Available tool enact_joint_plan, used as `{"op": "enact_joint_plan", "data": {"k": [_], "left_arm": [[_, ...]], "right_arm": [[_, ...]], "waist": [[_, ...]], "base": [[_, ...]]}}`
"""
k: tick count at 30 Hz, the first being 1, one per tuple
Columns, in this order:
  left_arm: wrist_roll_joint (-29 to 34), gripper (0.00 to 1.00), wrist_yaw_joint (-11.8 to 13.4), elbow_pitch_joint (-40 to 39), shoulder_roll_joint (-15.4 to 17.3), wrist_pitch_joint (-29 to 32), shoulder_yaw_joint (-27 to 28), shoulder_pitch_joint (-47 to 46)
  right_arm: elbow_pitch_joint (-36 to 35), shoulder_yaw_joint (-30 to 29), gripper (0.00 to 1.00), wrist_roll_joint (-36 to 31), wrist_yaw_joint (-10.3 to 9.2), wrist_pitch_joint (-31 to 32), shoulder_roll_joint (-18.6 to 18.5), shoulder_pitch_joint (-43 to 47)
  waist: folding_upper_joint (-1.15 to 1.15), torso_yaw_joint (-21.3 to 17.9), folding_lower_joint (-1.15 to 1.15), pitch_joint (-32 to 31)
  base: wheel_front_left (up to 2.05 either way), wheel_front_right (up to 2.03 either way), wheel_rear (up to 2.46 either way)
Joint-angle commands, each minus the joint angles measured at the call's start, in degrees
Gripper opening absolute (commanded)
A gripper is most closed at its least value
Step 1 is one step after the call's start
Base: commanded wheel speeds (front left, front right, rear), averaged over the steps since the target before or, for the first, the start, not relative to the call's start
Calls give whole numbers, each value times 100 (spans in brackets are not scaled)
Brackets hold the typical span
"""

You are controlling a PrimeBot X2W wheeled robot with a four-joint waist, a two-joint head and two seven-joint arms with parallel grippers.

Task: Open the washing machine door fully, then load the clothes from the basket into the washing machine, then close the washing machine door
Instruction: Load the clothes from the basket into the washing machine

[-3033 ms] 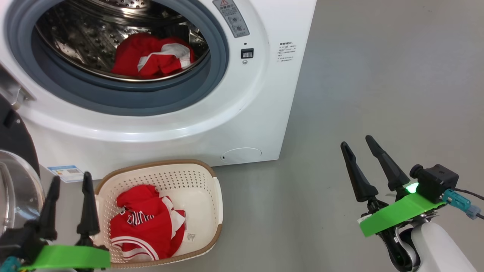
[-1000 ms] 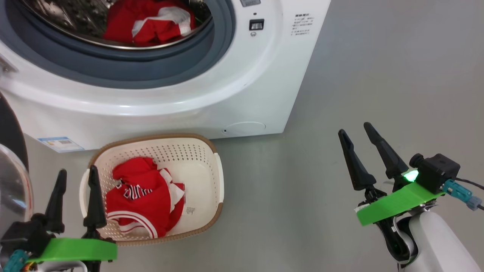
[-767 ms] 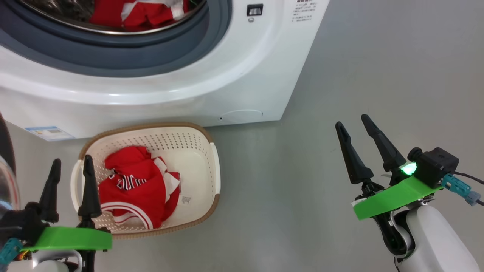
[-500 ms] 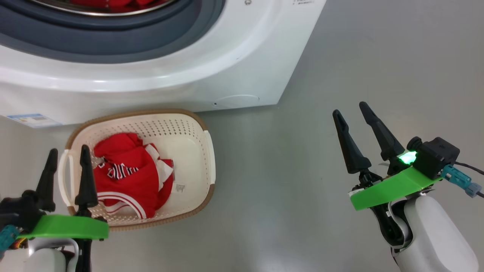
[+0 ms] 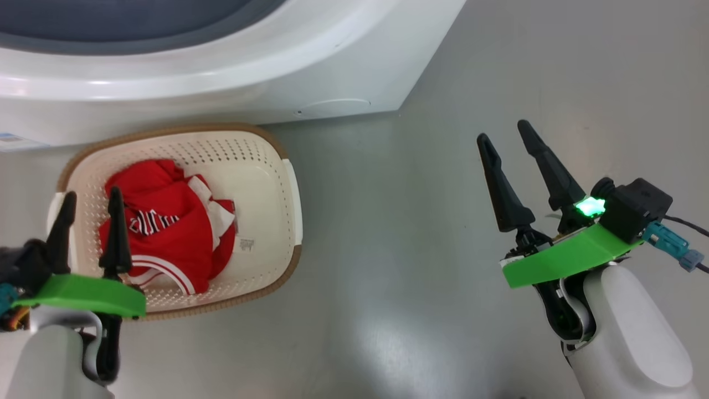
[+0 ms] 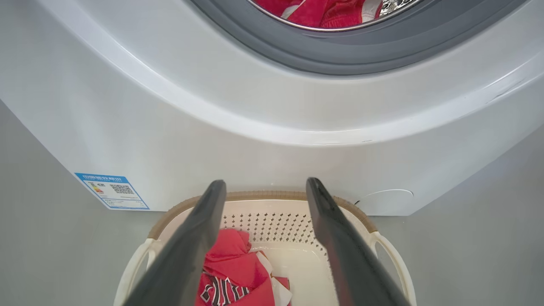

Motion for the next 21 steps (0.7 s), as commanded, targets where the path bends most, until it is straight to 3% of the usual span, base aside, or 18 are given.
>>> {"op": "enact_joint_plan", "data": {"k": [1,21], "left_arm": [[-67,100,-16,9,243,-46,123,-133],[-854,100,-17,2339,775,-21,-898,-1762]], "right_arm": [[-164,141,100,-76,9,-26,48,22],[-379,73,100,-233,9,-26,217,-331]], "waist": [[0,-78,0,213],[0,-331,0,1319]], "base": [[0,0,0],[0,0,0]]}}
